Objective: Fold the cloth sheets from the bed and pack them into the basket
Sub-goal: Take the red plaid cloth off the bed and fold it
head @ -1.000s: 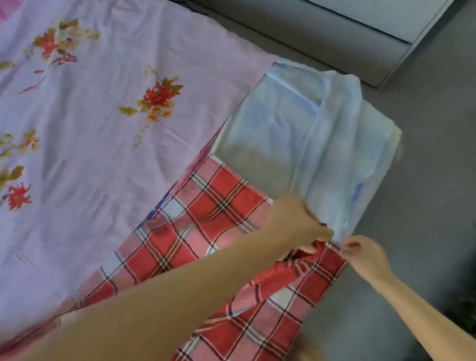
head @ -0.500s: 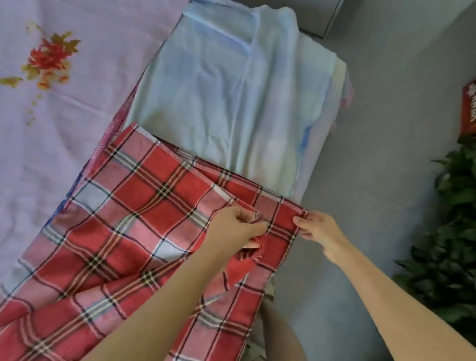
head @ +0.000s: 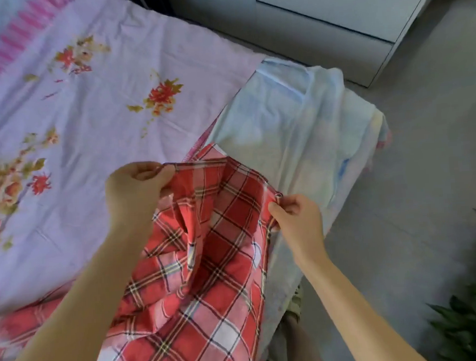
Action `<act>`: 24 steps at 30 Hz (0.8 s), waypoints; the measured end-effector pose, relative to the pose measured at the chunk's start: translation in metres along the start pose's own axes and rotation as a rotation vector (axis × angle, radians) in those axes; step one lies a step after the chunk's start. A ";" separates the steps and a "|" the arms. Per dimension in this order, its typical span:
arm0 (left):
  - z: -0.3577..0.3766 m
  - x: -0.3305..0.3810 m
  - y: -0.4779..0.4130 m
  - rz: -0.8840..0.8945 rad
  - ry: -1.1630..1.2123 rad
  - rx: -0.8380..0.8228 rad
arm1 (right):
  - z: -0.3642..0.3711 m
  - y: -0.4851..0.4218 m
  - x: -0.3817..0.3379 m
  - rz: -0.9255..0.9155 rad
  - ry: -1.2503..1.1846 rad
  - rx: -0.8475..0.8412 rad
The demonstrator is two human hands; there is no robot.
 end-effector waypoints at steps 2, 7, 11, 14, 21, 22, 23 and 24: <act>-0.012 0.034 0.005 0.168 -0.167 -0.090 | 0.032 0.020 -0.030 -0.050 0.010 -0.049; -0.033 0.060 0.042 0.364 -0.583 -0.244 | 0.085 0.098 -0.106 -0.247 0.062 -0.168; -0.064 0.053 0.050 0.229 -0.510 -0.226 | 0.098 0.144 -0.137 -0.412 0.157 -0.154; -0.094 0.049 0.054 0.049 -0.332 -0.170 | 0.105 0.172 -0.154 -0.491 0.217 -0.178; -0.151 0.064 0.074 -0.053 -0.023 -0.135 | 0.116 0.245 -0.202 -0.705 0.247 -0.264; -0.158 0.066 0.076 -0.038 -0.048 -0.145 | 0.118 0.255 -0.205 -0.714 0.249 -0.304; -0.164 0.066 0.076 -0.034 -0.054 -0.138 | 0.119 0.260 -0.205 -0.705 0.255 -0.342; -0.177 0.065 0.078 -0.051 -0.038 -0.126 | 0.119 0.267 -0.206 -0.686 0.253 -0.374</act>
Point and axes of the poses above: each hand's wrist, its own y-axis away from the middle knuckle, its own z-axis out of the palm, x = y × z, the point moved 10 cm from there along -y, towards the middle knuckle, and after that the axes turned 11 degrees about x, right-handed, at the moved point
